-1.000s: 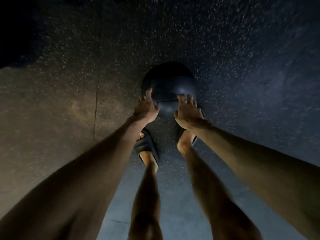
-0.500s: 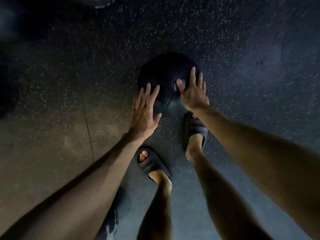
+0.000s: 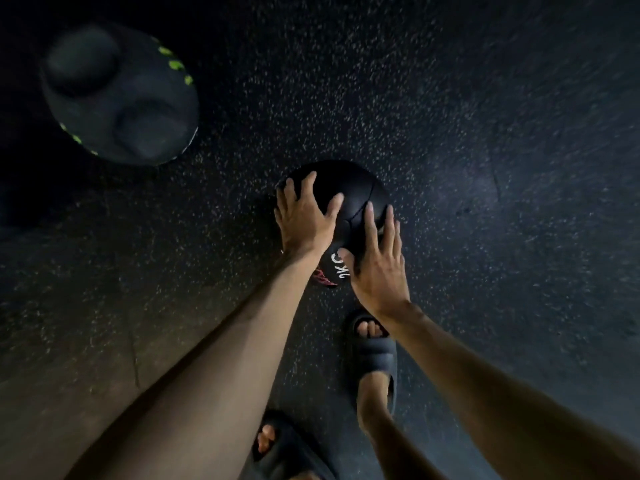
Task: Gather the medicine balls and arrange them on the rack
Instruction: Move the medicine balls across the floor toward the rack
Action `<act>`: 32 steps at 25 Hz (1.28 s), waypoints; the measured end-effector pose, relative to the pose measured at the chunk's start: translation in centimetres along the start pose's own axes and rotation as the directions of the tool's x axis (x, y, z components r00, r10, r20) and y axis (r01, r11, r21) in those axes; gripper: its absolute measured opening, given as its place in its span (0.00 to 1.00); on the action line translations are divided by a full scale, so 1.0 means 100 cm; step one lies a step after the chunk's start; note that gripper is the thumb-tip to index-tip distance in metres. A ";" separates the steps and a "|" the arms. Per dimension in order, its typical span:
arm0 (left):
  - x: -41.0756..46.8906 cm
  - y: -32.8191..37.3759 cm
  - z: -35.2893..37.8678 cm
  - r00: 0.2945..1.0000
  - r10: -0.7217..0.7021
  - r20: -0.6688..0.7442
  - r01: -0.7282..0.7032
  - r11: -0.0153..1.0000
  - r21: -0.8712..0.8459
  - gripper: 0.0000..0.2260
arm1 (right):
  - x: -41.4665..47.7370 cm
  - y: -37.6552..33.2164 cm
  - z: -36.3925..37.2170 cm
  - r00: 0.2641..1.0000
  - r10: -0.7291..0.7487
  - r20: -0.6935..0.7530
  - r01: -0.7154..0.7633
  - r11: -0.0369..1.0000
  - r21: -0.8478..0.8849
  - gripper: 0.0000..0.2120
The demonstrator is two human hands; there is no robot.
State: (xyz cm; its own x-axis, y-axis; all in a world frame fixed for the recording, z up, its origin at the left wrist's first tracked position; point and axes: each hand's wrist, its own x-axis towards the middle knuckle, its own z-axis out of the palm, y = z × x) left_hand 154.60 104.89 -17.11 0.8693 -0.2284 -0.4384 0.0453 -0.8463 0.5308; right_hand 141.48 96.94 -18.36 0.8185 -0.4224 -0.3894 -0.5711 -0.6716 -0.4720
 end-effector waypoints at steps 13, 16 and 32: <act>0.103 0.026 -0.022 0.984 -0.095 0.153 0.091 0.995 0.038 0.42 | 0.140 -0.030 -0.036 0.993 -0.040 -0.109 0.046 0.997 0.054 0.29; 0.155 0.049 -0.036 0.963 -0.207 0.171 0.242 0.945 -0.220 0.40 | 0.179 -0.028 -0.039 0.996 -0.020 -0.083 0.032 0.989 0.147 0.29; 0.343 0.110 -0.059 0.969 -0.200 -0.146 0.136 0.923 -0.361 0.20 | 0.389 -0.062 -0.093 0.932 -0.103 -0.347 0.190 0.955 0.229 0.21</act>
State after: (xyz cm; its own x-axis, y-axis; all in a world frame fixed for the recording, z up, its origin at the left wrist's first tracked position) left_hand 187.84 90.52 -22.05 0.9051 0.0178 -0.4248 0.3374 -0.6380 0.6921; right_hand 177.43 79.06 -23.19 0.8432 -0.5362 -0.0396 -0.4035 -0.5824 -0.7057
